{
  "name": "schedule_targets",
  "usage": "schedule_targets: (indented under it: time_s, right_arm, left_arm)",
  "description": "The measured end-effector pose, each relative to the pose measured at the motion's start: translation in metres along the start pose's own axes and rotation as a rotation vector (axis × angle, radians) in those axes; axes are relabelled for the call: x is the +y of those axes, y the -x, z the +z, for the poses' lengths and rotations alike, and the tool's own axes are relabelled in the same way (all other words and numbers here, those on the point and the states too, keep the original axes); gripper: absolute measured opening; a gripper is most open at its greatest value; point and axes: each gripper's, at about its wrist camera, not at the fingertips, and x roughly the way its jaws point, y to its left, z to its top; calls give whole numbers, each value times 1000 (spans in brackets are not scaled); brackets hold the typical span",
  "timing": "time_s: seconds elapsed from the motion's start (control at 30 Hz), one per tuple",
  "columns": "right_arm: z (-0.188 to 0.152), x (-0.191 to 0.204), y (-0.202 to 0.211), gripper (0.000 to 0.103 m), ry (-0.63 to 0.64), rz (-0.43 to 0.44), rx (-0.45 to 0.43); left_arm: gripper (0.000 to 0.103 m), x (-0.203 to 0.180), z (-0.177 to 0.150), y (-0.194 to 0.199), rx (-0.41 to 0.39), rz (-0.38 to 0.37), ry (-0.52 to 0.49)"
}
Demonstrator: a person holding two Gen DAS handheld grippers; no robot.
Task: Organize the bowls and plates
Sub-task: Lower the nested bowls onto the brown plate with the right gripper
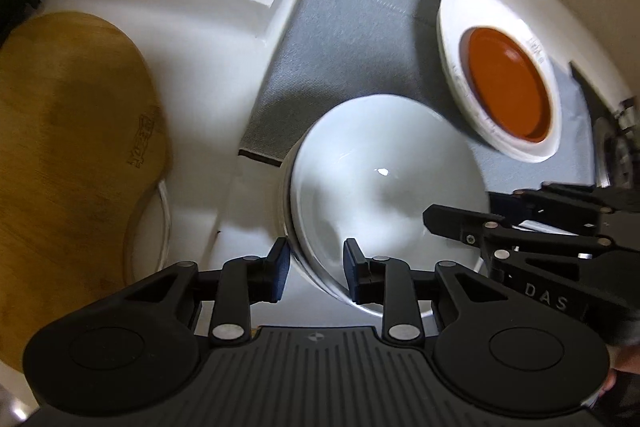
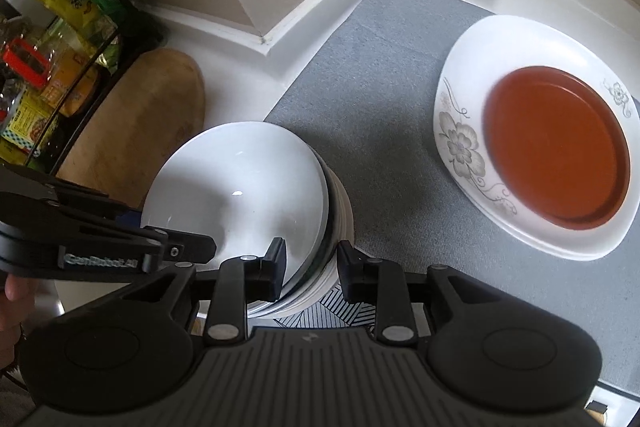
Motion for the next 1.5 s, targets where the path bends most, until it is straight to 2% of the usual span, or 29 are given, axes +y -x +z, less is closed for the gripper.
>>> schedule_targets:
  time_s: [0.1, 0.27, 0.33, 0.43, 0.5, 0.57, 0.67, 0.7, 0.8, 0.9, 1.03, 1.23, 1.37, 1.5]
  right_arm:
    - [0, -8, 9, 31, -33, 25, -27]
    - [0, -21, 18, 31, -77, 27, -62]
    - [0, -26, 17, 31, -96, 46, -58]
    - [-1, -27, 14, 32, -102, 50, -53]
    - [-1, -29, 11, 34, -118, 54, -55]
    - [-3, -33, 9, 42, -145, 62, -59]
    - [-9, -47, 4, 54, -227, 71, -86]
    - [-11, -53, 0, 56, -267, 91, -84]
    - [-17, -63, -14, 57, -350, 157, -55]
    - [-23, -63, -26, 61, -390, 185, -33]
    - [-30, -59, -40, 61, -416, 201, -2]
    - [-36, -58, -40, 56, -436, 213, -14]
    - [-32, -47, -31, 49, -347, 158, -18]
    - [-29, -39, -23, 43, -312, 121, -23]
  left_arm:
    - [32, 6, -1, 8, -29, -33, -9]
    - [32, 11, -2, 23, -123, -32, -51]
    - [32, 18, 2, 18, -110, -55, -34]
    - [41, 28, 7, 4, -74, -79, 4]
    - [43, 34, 9, -4, -58, -101, 22]
    - [50, 37, 11, -10, -42, -111, 42]
    - [56, 42, 12, -23, -11, -126, 66]
    - [58, 44, 11, -28, 2, -139, 80]
    - [61, 48, 11, -38, 23, -201, 109]
    - [63, 49, 12, -44, 39, -225, 136]
    - [67, 43, 9, -46, 33, -226, 119]
    - [61, 44, 9, -43, 39, -230, 129]
    - [50, 32, 6, -31, 5, -164, 51]
    - [48, 22, 3, -25, -5, -120, 21]
